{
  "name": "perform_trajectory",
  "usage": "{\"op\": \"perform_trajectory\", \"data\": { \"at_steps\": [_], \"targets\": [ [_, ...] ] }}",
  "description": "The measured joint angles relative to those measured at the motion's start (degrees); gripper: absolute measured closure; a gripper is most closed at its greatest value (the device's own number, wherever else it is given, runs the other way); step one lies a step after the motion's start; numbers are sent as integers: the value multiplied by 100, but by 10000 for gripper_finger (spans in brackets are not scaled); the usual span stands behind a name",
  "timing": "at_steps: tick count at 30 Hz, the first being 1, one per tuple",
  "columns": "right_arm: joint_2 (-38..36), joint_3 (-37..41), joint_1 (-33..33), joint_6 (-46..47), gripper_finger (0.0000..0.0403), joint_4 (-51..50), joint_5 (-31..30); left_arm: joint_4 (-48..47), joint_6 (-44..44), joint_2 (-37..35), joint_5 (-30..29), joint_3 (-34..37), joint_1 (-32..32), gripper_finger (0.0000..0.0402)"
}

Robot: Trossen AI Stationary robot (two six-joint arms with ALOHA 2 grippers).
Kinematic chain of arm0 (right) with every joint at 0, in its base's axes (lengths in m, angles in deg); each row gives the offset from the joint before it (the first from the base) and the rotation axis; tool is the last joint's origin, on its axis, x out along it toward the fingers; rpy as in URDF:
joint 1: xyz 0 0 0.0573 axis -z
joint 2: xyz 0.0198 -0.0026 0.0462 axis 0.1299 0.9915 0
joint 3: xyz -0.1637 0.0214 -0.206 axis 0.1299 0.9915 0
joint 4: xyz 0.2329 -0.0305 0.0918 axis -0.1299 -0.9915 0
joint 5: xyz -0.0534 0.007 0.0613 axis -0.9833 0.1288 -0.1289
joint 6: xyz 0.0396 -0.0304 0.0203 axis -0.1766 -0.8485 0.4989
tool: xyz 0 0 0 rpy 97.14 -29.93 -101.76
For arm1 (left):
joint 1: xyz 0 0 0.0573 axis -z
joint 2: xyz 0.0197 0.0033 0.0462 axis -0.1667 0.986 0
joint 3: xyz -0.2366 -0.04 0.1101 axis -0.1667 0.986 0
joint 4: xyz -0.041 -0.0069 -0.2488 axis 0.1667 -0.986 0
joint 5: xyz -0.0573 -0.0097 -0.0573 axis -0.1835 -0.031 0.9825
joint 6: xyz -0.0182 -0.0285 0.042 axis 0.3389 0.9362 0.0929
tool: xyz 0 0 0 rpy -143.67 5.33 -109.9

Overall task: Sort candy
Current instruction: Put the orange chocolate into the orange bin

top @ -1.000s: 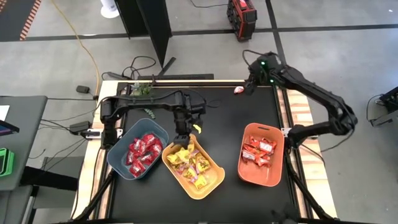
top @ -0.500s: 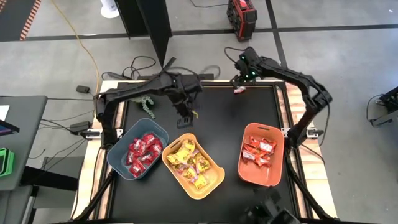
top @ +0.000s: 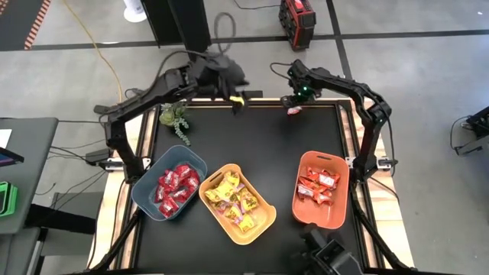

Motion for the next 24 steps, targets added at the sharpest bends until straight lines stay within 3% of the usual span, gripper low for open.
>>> {"op": "perform_trajectory", "data": {
  "at_steps": [5, 10, 17, 24],
  "targets": [
    [0, 0, -21, 259, 173, -144, -2, 999, -243, -262, -906, 0, -9, 176],
    [0, 0, -53, 256, 173, -327, 3, 1601, -586, -673, -969, 0, -13, 176],
    [0, 7, -88, -280, 173, -463, 157, 1477, -675, -1121, -986, -2, -16, 176],
    [0, 7, -73, -1553, 173, -586, 264, 944, -598, -1340, -983, 0, 67, 176]
  ]
}}
